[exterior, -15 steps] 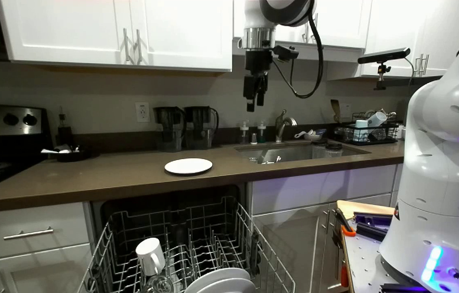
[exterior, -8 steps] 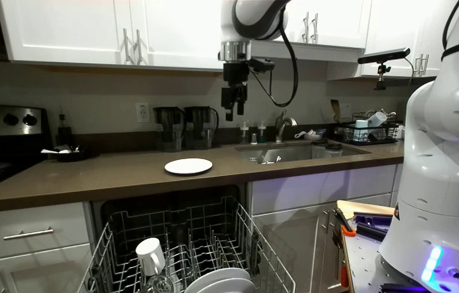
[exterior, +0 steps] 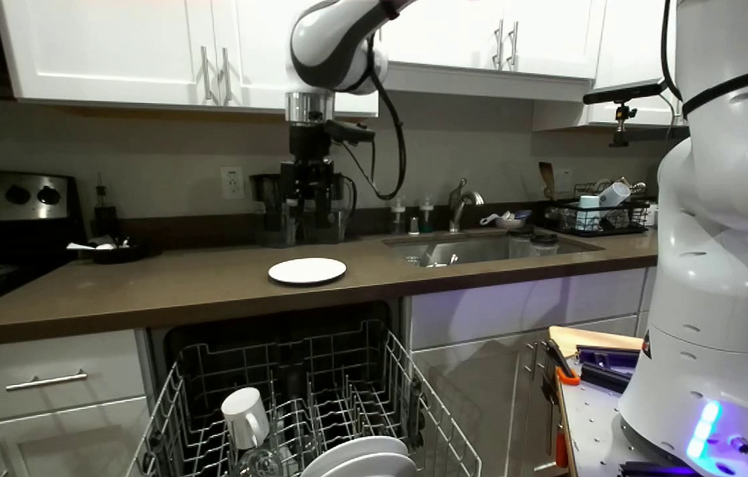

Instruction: Move the white cup towards you

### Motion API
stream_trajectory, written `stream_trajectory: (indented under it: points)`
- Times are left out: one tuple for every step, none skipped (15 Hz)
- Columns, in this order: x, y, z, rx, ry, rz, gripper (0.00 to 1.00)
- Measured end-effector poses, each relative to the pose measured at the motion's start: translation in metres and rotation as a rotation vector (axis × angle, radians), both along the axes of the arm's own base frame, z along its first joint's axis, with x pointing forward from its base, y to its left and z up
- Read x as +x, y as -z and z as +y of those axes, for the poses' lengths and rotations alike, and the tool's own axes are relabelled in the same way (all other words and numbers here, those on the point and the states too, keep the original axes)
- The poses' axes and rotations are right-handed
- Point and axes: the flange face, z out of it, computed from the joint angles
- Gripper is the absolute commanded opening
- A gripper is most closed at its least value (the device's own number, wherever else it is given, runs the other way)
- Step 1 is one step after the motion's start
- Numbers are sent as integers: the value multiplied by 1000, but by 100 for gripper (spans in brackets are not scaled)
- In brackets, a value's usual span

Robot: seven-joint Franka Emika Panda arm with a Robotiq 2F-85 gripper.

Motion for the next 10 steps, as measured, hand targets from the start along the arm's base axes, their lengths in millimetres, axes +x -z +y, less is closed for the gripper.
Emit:
stream_trajectory:
  points:
    - [13,7,14,17,-15,1,100]
    - [25,14,28,27,-34,4,100]
    - [37,23,42,32,-55,7,100]
    - [48,30,54,36,-75,8,100]
    - [58,38,64,38,-89,9,100]
    - [68,45,69,39,-98,10,100]
    - [78,54,72,35,-104,11,100]
    - [88,63,73,32,-107,12,100]
    - [97,73,71,30,-105,14,100]
    - [106,83,68,29,-100,16,100]
